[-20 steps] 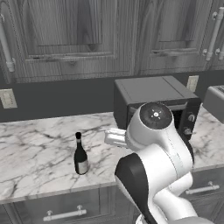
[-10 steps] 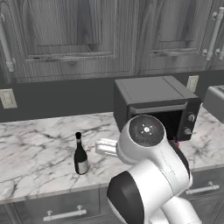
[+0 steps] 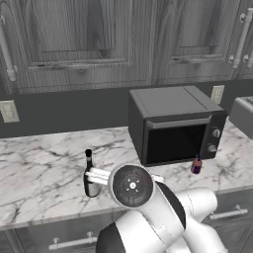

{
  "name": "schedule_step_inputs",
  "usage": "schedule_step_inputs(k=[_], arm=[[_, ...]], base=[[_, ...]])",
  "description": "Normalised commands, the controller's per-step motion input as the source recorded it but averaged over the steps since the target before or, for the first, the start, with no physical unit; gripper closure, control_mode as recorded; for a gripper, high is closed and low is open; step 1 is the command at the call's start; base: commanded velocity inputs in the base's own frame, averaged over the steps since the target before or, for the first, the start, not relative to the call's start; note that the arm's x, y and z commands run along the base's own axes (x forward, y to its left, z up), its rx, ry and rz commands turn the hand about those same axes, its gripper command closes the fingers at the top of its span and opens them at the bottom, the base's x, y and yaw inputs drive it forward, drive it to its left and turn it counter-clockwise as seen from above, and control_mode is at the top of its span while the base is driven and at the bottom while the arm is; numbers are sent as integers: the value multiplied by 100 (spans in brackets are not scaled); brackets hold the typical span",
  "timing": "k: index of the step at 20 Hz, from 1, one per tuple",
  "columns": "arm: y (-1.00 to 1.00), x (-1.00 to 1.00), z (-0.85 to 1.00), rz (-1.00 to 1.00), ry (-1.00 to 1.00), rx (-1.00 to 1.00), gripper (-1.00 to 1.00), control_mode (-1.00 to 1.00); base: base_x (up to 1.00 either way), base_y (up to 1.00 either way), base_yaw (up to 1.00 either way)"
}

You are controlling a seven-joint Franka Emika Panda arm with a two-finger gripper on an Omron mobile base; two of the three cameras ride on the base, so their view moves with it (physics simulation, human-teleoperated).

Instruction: There is a wine glass and glass cup on the dining counter. Place the wine bottle next to the wine glass and the juice bottle next to the glass cup.

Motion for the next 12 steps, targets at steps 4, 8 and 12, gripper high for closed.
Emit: schedule_step_inputs(k=[4,8,12], arm=[[10,1,-23,-2,-24,0,-100,-100],[3,7,-10,-2,-7,1,-100,-100],[1,18,-9,-2,-2,1,-100,-100]], base=[[0,0,0],[0,0,0],[0,0,0]])
